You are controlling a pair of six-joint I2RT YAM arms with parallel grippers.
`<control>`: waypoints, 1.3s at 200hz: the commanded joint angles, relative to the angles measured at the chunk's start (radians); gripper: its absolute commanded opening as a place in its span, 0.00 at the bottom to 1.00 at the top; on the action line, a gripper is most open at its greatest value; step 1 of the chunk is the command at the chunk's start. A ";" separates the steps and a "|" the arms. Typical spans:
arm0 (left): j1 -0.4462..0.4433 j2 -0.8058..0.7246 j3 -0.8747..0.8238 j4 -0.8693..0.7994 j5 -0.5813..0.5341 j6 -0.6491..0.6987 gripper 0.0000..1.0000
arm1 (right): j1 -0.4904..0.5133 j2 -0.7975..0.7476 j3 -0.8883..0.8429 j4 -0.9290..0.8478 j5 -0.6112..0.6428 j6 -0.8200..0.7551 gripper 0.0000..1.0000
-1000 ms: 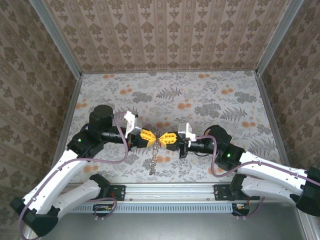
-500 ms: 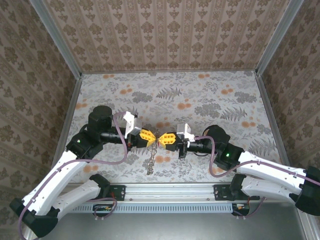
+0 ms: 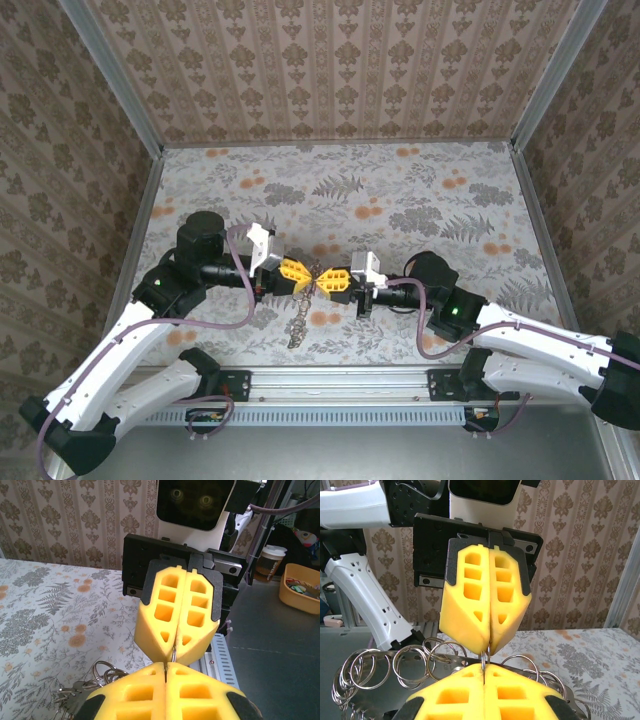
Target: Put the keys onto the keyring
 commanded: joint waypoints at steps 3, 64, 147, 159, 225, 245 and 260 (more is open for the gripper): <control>-0.003 -0.028 0.006 0.109 0.026 -0.021 0.00 | 0.013 -0.002 -0.024 -0.077 0.023 -0.032 0.00; -0.003 -0.030 0.007 0.109 0.021 -0.021 0.00 | 0.015 -0.016 -0.031 -0.087 0.031 -0.045 0.03; -0.001 -0.030 0.012 0.102 0.019 -0.019 0.00 | 0.018 -0.030 -0.030 -0.084 0.031 -0.044 0.00; -0.001 -0.029 0.011 0.103 0.021 -0.018 0.00 | 0.018 -0.041 -0.036 -0.074 0.033 -0.041 0.00; 0.002 -0.035 -0.038 0.237 0.064 -0.105 0.00 | 0.017 -0.113 -0.061 0.005 0.050 -0.009 0.00; 0.002 -0.040 -0.063 0.324 0.079 -0.165 0.00 | 0.017 -0.103 -0.065 0.032 0.038 0.001 0.00; 0.001 -0.045 -0.081 0.374 0.082 -0.207 0.00 | 0.017 -0.104 -0.069 0.054 0.033 0.009 0.00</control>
